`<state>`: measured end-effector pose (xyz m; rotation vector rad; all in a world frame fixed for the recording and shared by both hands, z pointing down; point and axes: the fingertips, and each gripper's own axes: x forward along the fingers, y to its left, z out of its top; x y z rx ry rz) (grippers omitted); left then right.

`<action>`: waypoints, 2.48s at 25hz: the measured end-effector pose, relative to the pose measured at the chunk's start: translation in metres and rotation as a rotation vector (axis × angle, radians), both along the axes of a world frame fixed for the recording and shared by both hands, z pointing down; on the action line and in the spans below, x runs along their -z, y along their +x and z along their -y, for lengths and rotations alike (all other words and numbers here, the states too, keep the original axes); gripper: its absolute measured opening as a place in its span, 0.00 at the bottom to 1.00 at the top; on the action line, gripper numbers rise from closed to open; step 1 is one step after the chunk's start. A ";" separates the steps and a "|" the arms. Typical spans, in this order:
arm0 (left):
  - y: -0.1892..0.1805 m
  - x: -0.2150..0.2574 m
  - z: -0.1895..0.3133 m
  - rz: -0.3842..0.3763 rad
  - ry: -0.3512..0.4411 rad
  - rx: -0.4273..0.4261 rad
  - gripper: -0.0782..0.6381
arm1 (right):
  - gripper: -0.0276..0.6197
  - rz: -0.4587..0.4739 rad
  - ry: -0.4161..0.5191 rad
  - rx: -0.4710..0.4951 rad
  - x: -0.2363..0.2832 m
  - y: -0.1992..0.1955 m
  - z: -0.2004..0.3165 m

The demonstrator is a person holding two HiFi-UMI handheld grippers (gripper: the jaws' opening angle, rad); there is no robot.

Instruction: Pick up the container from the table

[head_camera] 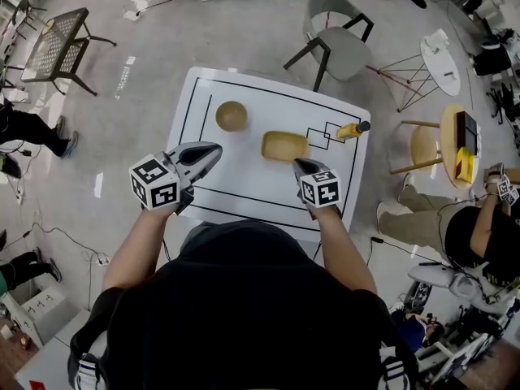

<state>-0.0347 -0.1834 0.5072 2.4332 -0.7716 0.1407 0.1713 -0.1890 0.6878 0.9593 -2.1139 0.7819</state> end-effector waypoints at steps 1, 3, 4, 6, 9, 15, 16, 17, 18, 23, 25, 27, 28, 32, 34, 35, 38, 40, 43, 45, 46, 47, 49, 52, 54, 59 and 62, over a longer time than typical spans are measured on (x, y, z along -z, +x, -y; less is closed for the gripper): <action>0.000 -0.001 0.001 0.001 -0.003 -0.001 0.12 | 0.07 -0.002 -0.003 0.001 -0.002 0.000 0.000; 0.000 -0.003 0.003 0.003 -0.010 -0.001 0.12 | 0.09 -0.004 -0.014 0.008 -0.006 0.000 0.001; 0.001 -0.004 0.004 0.004 -0.013 -0.002 0.12 | 0.10 -0.005 -0.019 0.013 -0.008 0.000 0.001; 0.002 -0.006 0.006 0.004 -0.018 -0.003 0.12 | 0.11 -0.009 -0.028 0.021 -0.012 -0.001 0.001; 0.006 -0.009 0.008 0.001 -0.025 -0.007 0.12 | 0.13 -0.018 -0.039 0.031 -0.018 0.001 0.000; 0.011 -0.016 0.012 -0.001 -0.037 -0.016 0.12 | 0.16 -0.039 -0.057 0.058 -0.031 0.001 0.000; 0.011 -0.017 0.013 -0.001 -0.040 -0.016 0.12 | 0.16 -0.043 -0.059 0.065 -0.033 0.000 0.000; 0.011 -0.018 0.013 -0.001 -0.043 -0.015 0.12 | 0.17 -0.047 -0.063 0.071 -0.035 -0.001 0.000; 0.011 -0.019 0.014 -0.001 -0.046 -0.015 0.12 | 0.17 -0.050 -0.065 0.077 -0.036 -0.002 0.000; 0.016 -0.026 0.017 -0.002 -0.060 -0.017 0.12 | 0.19 -0.060 -0.073 0.100 -0.046 -0.003 0.001; 0.017 -0.028 0.018 -0.004 -0.067 -0.016 0.12 | 0.20 -0.065 -0.077 0.110 -0.049 -0.004 0.002; 0.016 -0.030 0.020 -0.005 -0.073 -0.014 0.12 | 0.20 -0.074 -0.081 0.125 -0.052 -0.006 0.002; 0.017 -0.031 0.021 -0.006 -0.075 -0.014 0.12 | 0.21 -0.080 -0.081 0.135 -0.054 -0.007 0.003; 0.021 -0.038 0.024 -0.007 -0.087 -0.020 0.12 | 0.22 -0.099 -0.090 0.178 -0.064 -0.009 0.004; 0.023 -0.041 0.025 -0.007 -0.095 -0.022 0.12 | 0.22 -0.109 -0.096 0.198 -0.069 -0.011 0.003; 0.023 -0.043 0.026 -0.007 -0.099 -0.021 0.12 | 0.22 -0.114 -0.100 0.209 -0.071 -0.012 0.003; 0.024 -0.048 0.028 -0.007 -0.107 -0.019 0.12 | 0.22 -0.123 -0.109 0.239 -0.079 -0.015 0.002; 0.026 -0.050 0.029 -0.008 -0.111 -0.019 0.12 | 0.23 -0.131 -0.115 0.259 -0.083 -0.015 0.001; 0.026 -0.054 0.029 -0.001 -0.115 -0.023 0.12 | 0.24 -0.153 -0.122 0.292 -0.089 -0.016 -0.002; 0.026 -0.056 0.028 0.004 -0.119 -0.025 0.12 | 0.25 -0.163 -0.124 0.309 -0.093 -0.017 -0.005; 0.026 -0.057 0.029 0.004 -0.122 -0.025 0.12 | 0.25 -0.166 -0.126 0.315 -0.095 -0.018 -0.005; 0.026 -0.058 0.030 0.004 -0.124 -0.025 0.12 | 0.26 -0.167 -0.129 0.321 -0.097 -0.018 -0.004; 0.028 -0.061 0.034 0.002 -0.130 -0.025 0.12 | 0.26 -0.175 -0.129 0.335 -0.101 -0.017 -0.001; 0.030 -0.064 0.035 0.005 -0.135 -0.034 0.12 | 0.27 -0.198 -0.109 0.377 -0.105 -0.018 0.003; 0.032 -0.065 0.034 0.009 -0.138 -0.038 0.12 | 0.27 -0.213 -0.100 0.410 -0.106 -0.020 0.003; 0.030 -0.068 0.033 0.008 -0.147 -0.033 0.12 | 0.27 -0.252 -0.118 0.461 -0.113 -0.022 -0.003; 0.030 -0.069 0.034 0.007 -0.152 -0.033 0.12 | 0.27 -0.287 -0.110 0.497 -0.120 -0.021 -0.004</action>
